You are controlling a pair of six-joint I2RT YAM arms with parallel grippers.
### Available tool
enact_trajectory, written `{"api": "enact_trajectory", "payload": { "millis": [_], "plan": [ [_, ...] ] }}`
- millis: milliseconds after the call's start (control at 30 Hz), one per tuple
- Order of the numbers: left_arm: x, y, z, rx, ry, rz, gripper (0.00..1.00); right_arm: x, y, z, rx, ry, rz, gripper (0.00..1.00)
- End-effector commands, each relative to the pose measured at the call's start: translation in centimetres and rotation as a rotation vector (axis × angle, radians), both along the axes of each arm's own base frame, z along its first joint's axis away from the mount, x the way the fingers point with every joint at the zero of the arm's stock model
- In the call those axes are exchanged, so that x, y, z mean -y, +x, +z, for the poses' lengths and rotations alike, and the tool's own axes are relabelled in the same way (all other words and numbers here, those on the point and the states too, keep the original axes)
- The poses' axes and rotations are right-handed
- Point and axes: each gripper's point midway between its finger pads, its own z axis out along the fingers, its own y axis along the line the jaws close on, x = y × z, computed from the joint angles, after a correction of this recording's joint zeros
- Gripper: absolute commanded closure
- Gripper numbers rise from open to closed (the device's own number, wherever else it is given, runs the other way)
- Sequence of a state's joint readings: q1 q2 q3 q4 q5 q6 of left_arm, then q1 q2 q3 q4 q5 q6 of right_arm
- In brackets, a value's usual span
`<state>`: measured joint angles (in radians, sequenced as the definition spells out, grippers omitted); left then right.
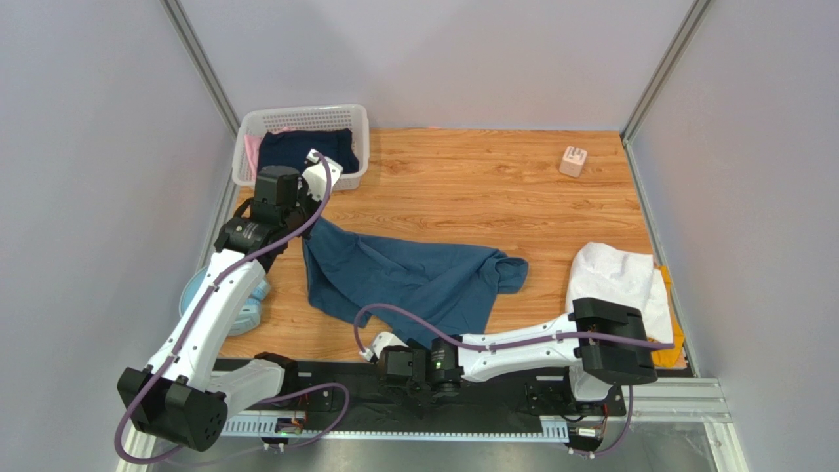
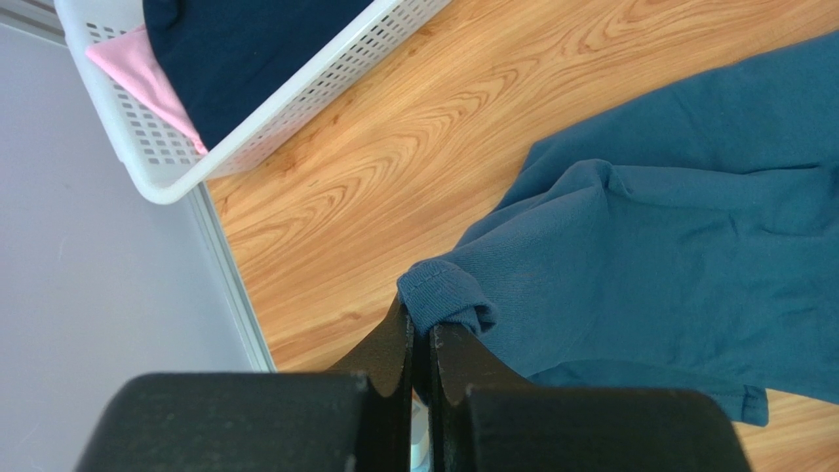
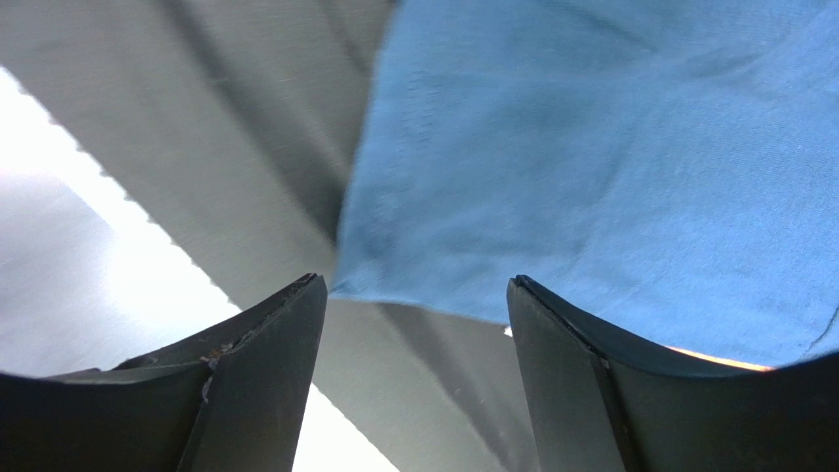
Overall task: Fold and stack the t-shirts
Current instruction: Flatten out the tshirt
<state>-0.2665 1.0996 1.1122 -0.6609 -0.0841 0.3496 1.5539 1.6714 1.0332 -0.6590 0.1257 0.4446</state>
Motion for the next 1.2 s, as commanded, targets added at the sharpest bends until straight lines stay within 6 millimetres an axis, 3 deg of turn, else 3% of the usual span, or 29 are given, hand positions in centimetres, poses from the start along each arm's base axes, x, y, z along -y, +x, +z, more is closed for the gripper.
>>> {"api": "enact_trajectory", "payload": {
  "millis": [0,933,1100,1167],
  "plan": [
    [0.0,0.3,0.7,0.034,-0.005,-0.006,1.0,-2.4,-1.5,4.0,-0.014,0.136,0.034,0.25],
    [-0.7,0.1,1.1,0.054,0.026,0.004,1.0,-2.3,-3.3,0.6,-0.179,0.067,0.069,0.35],
    [-0.4,-0.2,1.5,0.066,0.006,-0.001,1.0,-2.3,-3.5,-0.1,-0.188,0.049,0.07,0.43],
    [-0.3,-0.4,1.7,0.073,-0.005,-0.007,1.0,-2.1,-3.5,-0.4,-0.189,0.035,0.067,0.53]
  ]
}}
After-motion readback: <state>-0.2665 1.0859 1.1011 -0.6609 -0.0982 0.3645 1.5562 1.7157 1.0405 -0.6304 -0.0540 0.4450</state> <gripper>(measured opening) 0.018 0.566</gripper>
